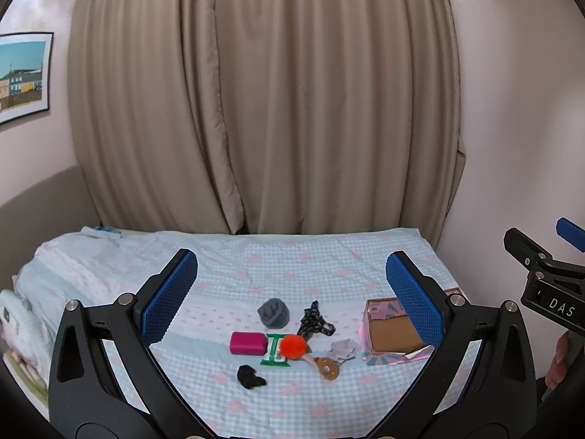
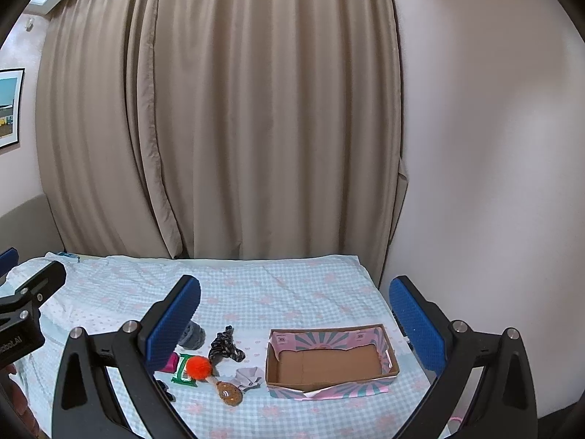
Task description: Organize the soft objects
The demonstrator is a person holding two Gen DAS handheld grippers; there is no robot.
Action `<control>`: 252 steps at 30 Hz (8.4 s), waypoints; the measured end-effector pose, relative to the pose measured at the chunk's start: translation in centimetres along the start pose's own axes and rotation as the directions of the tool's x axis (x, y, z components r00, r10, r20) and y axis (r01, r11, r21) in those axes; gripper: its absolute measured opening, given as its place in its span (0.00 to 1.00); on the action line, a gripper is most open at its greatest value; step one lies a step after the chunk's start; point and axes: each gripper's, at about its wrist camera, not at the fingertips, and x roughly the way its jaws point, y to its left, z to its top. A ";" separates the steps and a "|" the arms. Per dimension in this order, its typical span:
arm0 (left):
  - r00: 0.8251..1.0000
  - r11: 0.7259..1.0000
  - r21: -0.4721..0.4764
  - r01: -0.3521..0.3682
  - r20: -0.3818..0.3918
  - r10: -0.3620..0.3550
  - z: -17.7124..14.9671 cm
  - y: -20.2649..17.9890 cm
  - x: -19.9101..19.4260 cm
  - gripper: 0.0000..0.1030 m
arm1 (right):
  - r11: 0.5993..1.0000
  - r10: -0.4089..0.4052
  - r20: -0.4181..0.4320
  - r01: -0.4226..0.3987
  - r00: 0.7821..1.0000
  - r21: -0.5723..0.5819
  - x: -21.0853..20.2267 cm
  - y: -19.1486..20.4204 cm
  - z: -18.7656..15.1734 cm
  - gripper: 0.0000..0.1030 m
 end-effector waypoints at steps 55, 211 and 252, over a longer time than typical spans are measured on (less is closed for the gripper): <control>1.000 1.000 -0.003 0.005 -0.006 -0.005 0.1 -1.1 -0.5 1.00 | 1.000 0.018 0.001 -0.018 1.000 0.011 -0.3 0.5 0.2 1.00; 0.811 0.948 -0.037 0.316 -0.507 -0.290 -12.5 -23.1 31.0 0.09 | 0.985 0.171 -0.440 -0.141 0.882 0.100 27.5 -13.9 -10.3 0.31; 0.547 0.960 0.036 0.278 -0.827 -0.127 -24.6 -31.9 44.7 0.99 | 0.971 0.231 -0.722 -0.113 0.652 0.209 43.3 -19.4 -22.4 1.00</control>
